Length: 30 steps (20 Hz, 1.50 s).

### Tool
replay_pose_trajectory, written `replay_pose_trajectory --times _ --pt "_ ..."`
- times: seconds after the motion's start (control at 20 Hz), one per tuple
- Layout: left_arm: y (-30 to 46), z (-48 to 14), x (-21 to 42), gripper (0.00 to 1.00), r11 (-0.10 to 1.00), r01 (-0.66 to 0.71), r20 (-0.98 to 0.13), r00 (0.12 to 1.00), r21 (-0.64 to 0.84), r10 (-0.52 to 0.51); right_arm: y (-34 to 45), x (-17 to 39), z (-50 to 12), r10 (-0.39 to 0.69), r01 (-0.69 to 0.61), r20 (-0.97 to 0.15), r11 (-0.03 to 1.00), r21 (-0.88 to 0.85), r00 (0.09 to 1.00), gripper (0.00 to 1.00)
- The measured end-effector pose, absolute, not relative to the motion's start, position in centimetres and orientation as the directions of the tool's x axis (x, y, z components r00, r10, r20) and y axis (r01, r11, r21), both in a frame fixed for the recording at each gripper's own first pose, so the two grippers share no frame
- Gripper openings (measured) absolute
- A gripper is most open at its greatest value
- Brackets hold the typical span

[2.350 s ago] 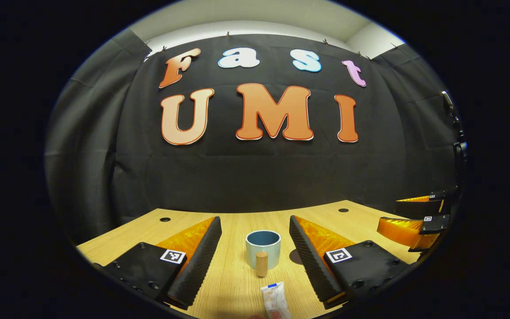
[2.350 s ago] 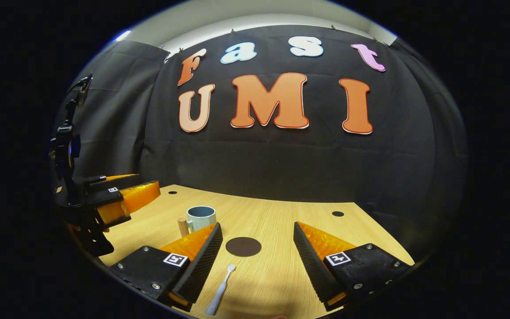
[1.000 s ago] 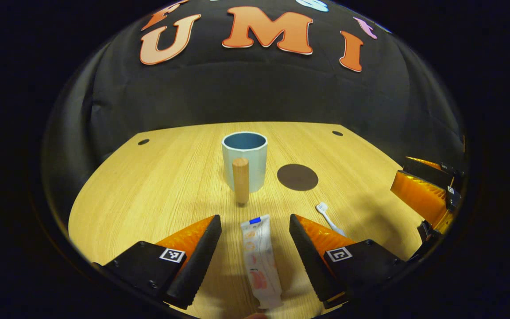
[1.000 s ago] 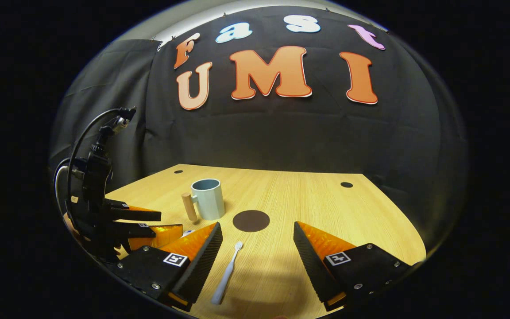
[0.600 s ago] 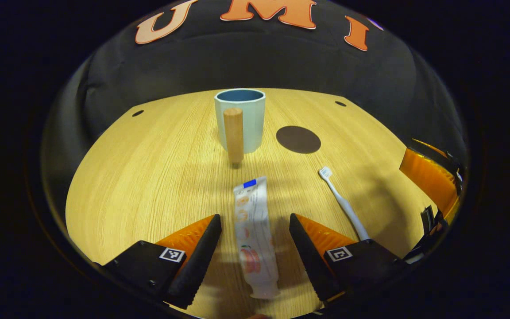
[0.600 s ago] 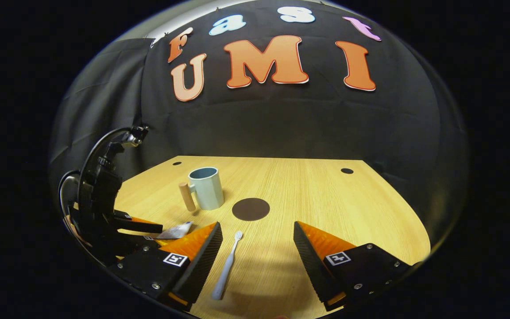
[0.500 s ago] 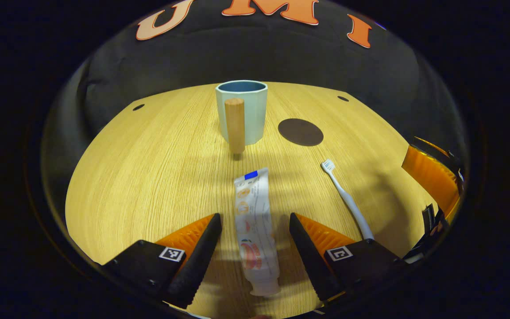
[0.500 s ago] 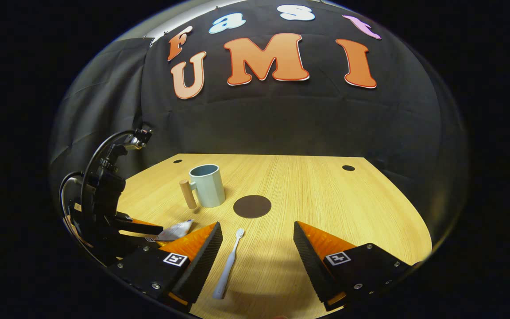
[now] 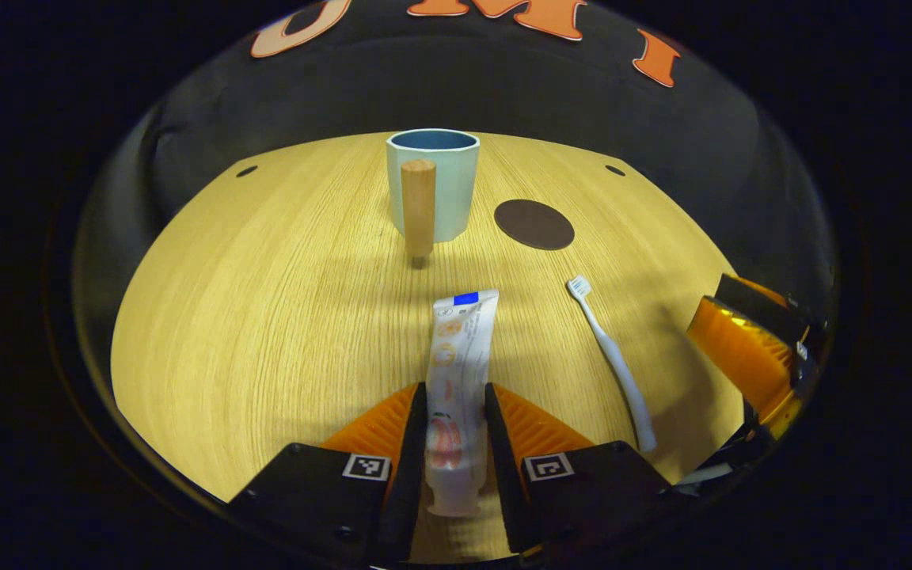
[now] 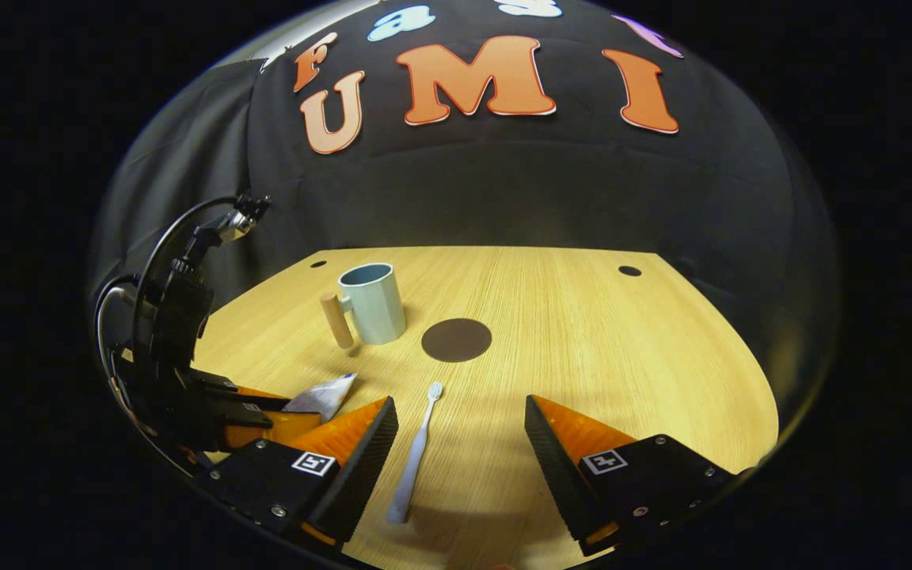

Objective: Put the toothbrush and toothpaste on the desktop into the cup, then pick up the cup and place it on the coaster on the desktop.

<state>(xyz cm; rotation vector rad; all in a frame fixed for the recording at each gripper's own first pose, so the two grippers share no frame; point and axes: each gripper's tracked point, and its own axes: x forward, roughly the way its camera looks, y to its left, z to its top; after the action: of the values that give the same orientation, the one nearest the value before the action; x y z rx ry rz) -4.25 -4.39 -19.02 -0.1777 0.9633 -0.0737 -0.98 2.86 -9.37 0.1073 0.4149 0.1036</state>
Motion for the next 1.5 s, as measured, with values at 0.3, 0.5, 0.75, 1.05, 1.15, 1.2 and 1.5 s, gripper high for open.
replay_pose_trajectory --times 0.3,0.5,0.75,1.05,1.15,1.2,1.5 --pt "-4.6 -18.5 -3.9 0.24 0.974 0.019 -0.777 0.6 -0.225 -0.192 4.7 -1.4 -11.2 0.159 -0.109 -0.488 0.985 0.13 0.858 0.95" --pt "-5.2 -18.2 -4.0 0.19 0.963 0.052 -0.757 0.608 -0.263 -0.24 5.6 -1.6 -12.7 0.169 -0.125 -0.547 0.985 0.117 0.82 0.95" --pt "-4.9 -17.4 -3.9 0.14 0.953 0.059 -0.72 0.642 -0.299 -0.265 6.3 -1.8 -14.0 0.182 -0.144 -0.589 0.983 0.111 0.788 0.89" --pt "-3.4 -14.7 -2.8 0.14 0.958 0.061 -0.652 0.72 -0.279 -0.235 7.4 -1.9 -16.0 0.209 -0.162 -0.643 0.978 0.132 0.736 0.73" --pt "-2.8 -14.1 -2.4 0.14 0.963 0.062 -0.635 0.741 -0.26 -0.22 7.3 -1.4 -16.2 0.192 -0.15 -0.651 0.981 0.12 0.734 0.66" --pt "-2.5 -13.7 -2.1 0.14 0.966 0.067 -0.625 0.751 -0.248 -0.213 7.4 -1.3 -16.1 0.192 -0.149 -0.653 0.981 0.122 0.732 0.63" --pt "-0.6 -9.7 -0.7 0.14 0.973 0.071 -0.527 0.831 -0.218 -0.179 6.9 -0.5 -16.4 0.114 -0.132 -0.663 0.991 0.023 0.74 0.37"
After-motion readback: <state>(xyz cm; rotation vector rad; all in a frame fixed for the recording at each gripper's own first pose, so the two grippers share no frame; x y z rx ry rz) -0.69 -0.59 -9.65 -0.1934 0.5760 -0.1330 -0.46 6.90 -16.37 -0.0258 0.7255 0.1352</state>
